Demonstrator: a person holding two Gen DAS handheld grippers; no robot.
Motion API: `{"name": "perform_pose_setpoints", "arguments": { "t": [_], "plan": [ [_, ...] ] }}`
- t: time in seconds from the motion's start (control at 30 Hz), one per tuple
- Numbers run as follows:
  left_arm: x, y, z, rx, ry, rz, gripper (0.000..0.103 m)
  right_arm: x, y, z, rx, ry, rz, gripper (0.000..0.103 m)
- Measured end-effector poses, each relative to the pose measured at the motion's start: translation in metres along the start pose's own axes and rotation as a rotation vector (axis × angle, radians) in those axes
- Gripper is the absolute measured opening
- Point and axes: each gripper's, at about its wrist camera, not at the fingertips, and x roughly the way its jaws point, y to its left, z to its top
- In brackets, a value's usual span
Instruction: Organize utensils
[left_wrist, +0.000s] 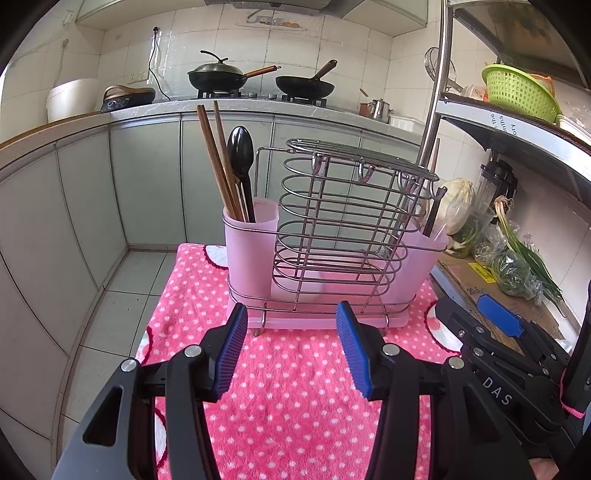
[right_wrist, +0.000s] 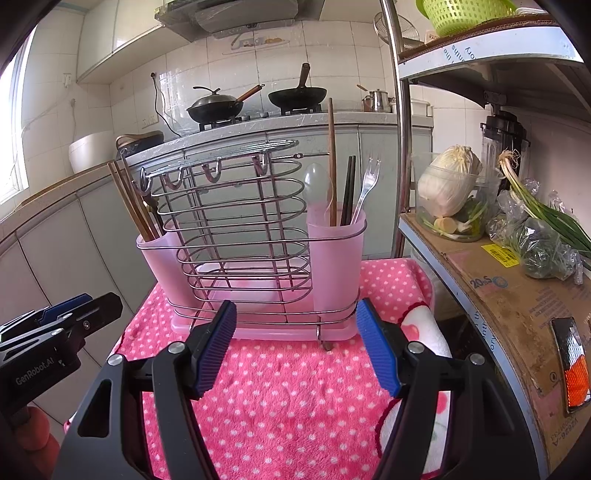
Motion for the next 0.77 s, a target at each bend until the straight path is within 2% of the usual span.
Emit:
{"name": "perform_pose_setpoints", "arguments": {
  "t": [0.43, 0.77],
  "plan": [
    [0.009, 0.003, -0.001, -0.007, 0.015, 0.004, 0.049, 0.006, -0.002, -0.001, -0.002, 0.011, -0.004, 0.068],
    [0.032, 0.010, -0.005, -0.008, 0.072, 0.019, 0.049, 0.023, -0.012, -0.005, 0.002, 0.051, -0.022, 0.068]
  ]
}}
